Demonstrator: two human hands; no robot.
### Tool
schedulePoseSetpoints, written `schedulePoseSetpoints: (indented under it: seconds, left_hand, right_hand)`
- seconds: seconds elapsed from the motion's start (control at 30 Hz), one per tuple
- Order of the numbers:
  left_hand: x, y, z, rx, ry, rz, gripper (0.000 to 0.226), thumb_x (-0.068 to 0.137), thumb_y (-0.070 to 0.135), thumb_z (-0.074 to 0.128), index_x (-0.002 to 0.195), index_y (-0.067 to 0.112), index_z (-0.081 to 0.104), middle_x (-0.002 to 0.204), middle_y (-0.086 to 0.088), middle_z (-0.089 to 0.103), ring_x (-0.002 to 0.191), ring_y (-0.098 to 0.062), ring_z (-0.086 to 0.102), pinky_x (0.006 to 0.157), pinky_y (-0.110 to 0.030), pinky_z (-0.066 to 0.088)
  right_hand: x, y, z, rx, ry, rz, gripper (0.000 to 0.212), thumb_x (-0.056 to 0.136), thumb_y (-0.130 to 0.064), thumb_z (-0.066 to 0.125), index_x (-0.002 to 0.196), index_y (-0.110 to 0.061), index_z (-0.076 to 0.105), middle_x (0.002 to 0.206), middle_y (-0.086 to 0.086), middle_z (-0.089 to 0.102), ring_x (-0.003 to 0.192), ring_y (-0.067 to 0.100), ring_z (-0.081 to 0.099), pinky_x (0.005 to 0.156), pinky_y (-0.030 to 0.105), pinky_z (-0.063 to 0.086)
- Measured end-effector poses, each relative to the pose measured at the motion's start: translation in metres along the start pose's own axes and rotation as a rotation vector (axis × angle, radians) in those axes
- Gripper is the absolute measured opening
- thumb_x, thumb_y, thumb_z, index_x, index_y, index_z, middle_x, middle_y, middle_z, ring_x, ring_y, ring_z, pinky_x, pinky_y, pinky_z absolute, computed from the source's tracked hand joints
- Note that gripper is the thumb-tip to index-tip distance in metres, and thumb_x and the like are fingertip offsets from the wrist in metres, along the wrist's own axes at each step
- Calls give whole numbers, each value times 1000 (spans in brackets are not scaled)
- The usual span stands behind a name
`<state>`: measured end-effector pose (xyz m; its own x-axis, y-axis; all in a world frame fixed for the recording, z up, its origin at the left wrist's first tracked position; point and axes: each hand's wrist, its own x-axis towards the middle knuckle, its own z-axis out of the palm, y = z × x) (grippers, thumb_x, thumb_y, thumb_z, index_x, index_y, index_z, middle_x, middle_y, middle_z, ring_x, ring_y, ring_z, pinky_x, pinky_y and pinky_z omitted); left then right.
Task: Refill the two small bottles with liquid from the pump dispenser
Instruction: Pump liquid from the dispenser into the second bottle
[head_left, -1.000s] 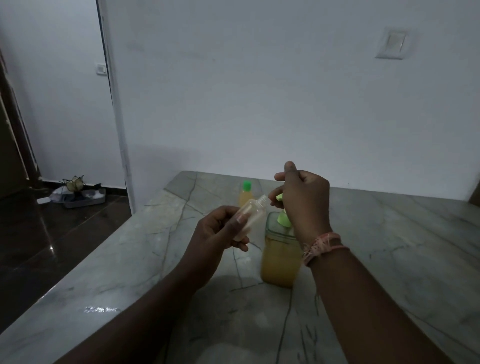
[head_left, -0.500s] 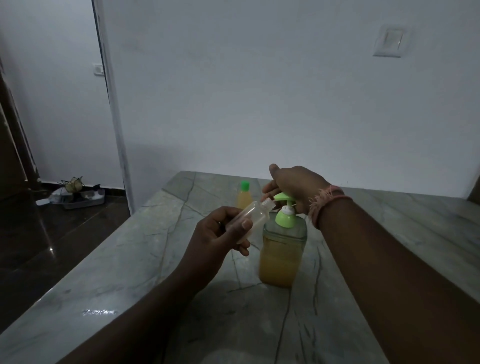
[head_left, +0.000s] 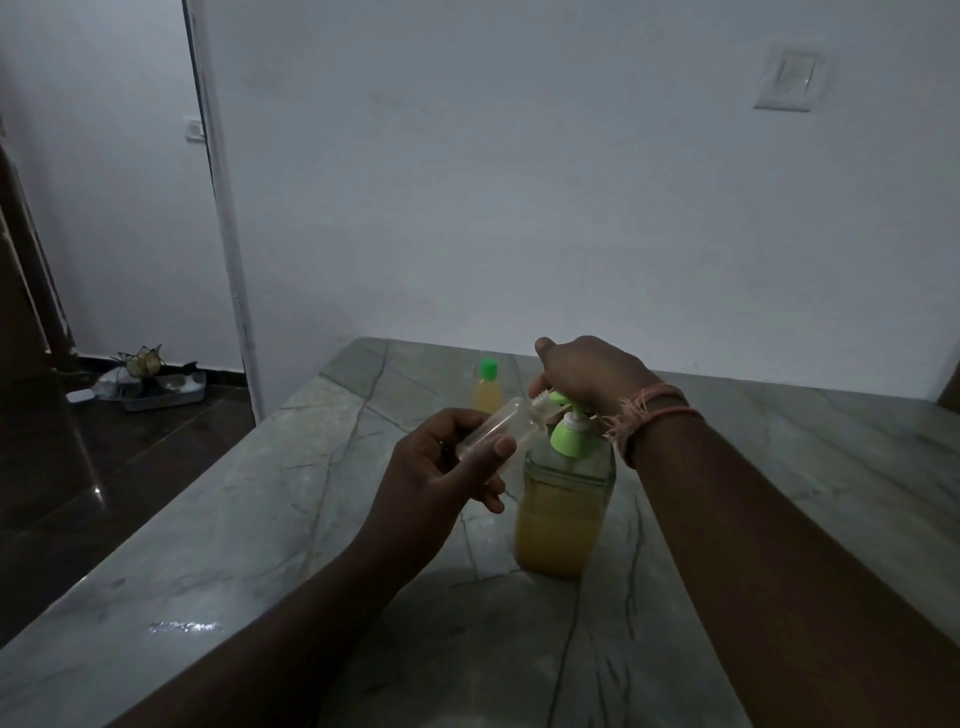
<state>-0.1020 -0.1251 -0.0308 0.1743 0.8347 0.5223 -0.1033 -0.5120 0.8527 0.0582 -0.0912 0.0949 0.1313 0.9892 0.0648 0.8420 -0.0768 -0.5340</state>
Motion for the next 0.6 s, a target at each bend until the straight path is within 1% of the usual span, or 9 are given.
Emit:
schedulePoseSetpoints:
  seconds: [0.07,0.17,0.2,0.27,0.33,0.37,0.4,0.5,0.6]
  left_hand:
    - [1,-1,1,0,3,1,39,81,46,72,108,18,67,91,-1,70,71,-21,70,59,-29,58]
    - [0,-2,0,-26,21,-4,39,81,44,75,107,17,67,92,-2,69,71,-21,69,59,-31,58]
    - [0,-1,0,-28,21,-2,38,81,42,76,107,16,67,92,-2,69,71,-21,69,59,-30,58]
    - [-1,-1,0,-26,10,1,36,83,39,79,108,16,67,93,-2,69,71,-20,68,58,-29,57]
    - [-2,0,0,-40,12,-3,37,82,40,78,108,16,67,93,-2,69,72,-21,69,59,-29,58]
    - [-2,0,-1,-54,18,-8,38,80,42,77,107,17,67,92,-2,70,72,-22,69,59,-30,58]
    - [-2,1,-1,-69,24,-12,39,79,43,76,107,17,68,92,-3,70,72,-23,69,59,-31,58]
    - [0,0,-2,-93,20,-5,36,78,42,78,105,20,69,92,-6,70,73,-24,70,61,-33,60]
    - [1,-3,-1,-89,0,-1,38,79,39,78,108,18,68,95,-6,71,75,-25,71,62,-35,61]
  right_hand:
    - [0,1,5,-42,-2,-7,42,102,-16,23,129,-5,53,129,20,52,115,33,50,90,33,41]
    - [-4,2,8,-101,-26,-8,41,102,-17,25,126,-2,55,129,20,54,117,33,51,94,35,41]
    - [-4,1,8,-118,-43,-14,39,102,-15,27,125,0,55,127,21,55,115,35,53,91,36,43]
    - [-5,-2,5,-182,-58,-27,37,102,-14,29,122,2,56,125,19,58,107,33,56,80,32,44]
    - [-4,-5,1,-213,-54,-36,41,103,-22,26,115,-1,58,125,16,58,101,29,55,73,27,37]
    - [-2,-5,-1,-212,-44,-39,43,103,-26,23,114,-2,58,127,16,57,103,29,55,76,28,35]
    - [0,-5,0,-194,-39,-42,45,103,-26,21,120,-2,55,130,16,55,109,29,53,81,29,35]
    - [4,-1,5,-145,-37,-32,43,102,-15,20,134,-2,46,135,19,50,119,33,49,95,34,39]
    - [3,2,8,-130,-12,-15,42,101,-11,22,135,-2,44,134,19,50,118,33,49,93,35,41]
